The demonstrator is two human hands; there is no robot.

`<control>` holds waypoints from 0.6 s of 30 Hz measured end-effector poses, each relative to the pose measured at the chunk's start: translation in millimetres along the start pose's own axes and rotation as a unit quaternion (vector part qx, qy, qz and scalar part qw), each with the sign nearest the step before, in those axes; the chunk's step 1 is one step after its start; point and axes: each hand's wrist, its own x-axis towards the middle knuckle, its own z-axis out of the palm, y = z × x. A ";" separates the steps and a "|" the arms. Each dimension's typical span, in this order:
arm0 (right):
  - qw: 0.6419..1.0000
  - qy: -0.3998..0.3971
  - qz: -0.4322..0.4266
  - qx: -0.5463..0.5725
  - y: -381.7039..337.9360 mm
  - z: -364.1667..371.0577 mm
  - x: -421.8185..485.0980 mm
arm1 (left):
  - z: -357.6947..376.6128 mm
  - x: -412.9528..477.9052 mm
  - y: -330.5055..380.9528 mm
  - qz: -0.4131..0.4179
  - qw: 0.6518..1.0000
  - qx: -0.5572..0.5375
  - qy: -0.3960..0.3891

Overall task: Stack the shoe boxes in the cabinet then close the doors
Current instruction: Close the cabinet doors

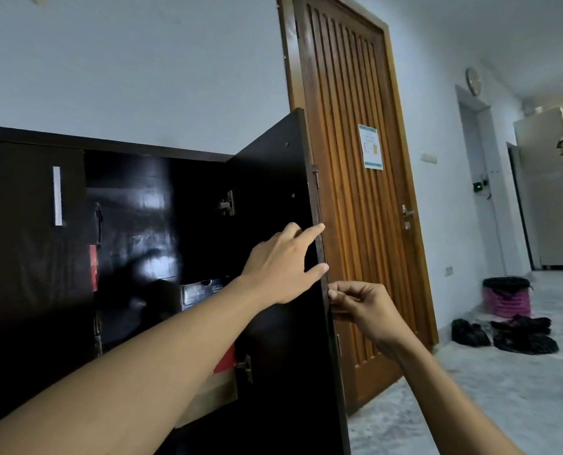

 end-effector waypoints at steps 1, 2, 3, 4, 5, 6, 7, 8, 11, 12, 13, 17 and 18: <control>1.000 -0.013 -0.003 -0.004 0.3 4.2 0.9 | -2.7 -1.8 -4.1 0.001 1.000 0.006 0.015; 1.000 -0.027 -0.007 -0.004 0.6 9.4 1.9 | -6.2 -3.9 -8.9 0.000 1.000 0.008 0.029; 0.999 -0.039 -0.007 0.000 0.5 15.5 3.1 | -10.6 -7.3 -14.6 -0.002 0.999 0.004 0.039; 0.999 -0.049 -0.007 0.005 -0.1 22.6 4.2 | -15.7 -11.4 -21.3 -0.004 0.999 -0.005 0.045; 0.998 -0.055 -0.007 0.008 -1.2 31.0 5.3 | -21.7 -17.0 -29.1 -0.006 0.999 -0.016 0.047; 0.998 -0.059 -0.007 0.009 -3.0 40.2 6.4 | -28.2 -23.4 -37.6 -0.006 0.998 -0.027 0.048; 0.998 -0.065 -0.006 0.011 -4.6 50.8 8.0 | -35.3 -31.2 -46.7 -0.006 0.998 -0.039 0.047; 0.997 -0.075 -0.003 0.012 -5.7 62.4 10.2 | -42.5 -39.9 -56.5 -0.006 0.997 -0.055 0.045; 0.995 -0.103 0.005 0.014 -5.6 100.7 20.1 | -63.9 -67.6 -87.3 -0.013 0.995 -0.093 0.043; 0.994 -0.111 0.000 0.011 -4.2 114.0 23.8 | -70.1 -76.4 -98.1 -0.016 0.994 -0.095 0.044; 0.993 -0.117 -0.011 0.000 -2.6 127.4 28.0 | -75.9 -85.1 -109.3 -0.019 0.995 -0.093 0.043; 0.986 -0.121 -0.058 -0.094 7.2 180.8 45.9 | -94.5 -115.6 -155.8 -0.044 0.995 -0.077 0.035; 0.984 -0.117 -0.065 -0.116 9.4 193.7 49.9 | -98.2 -121.5 -167.2 -0.054 0.996 -0.068 0.032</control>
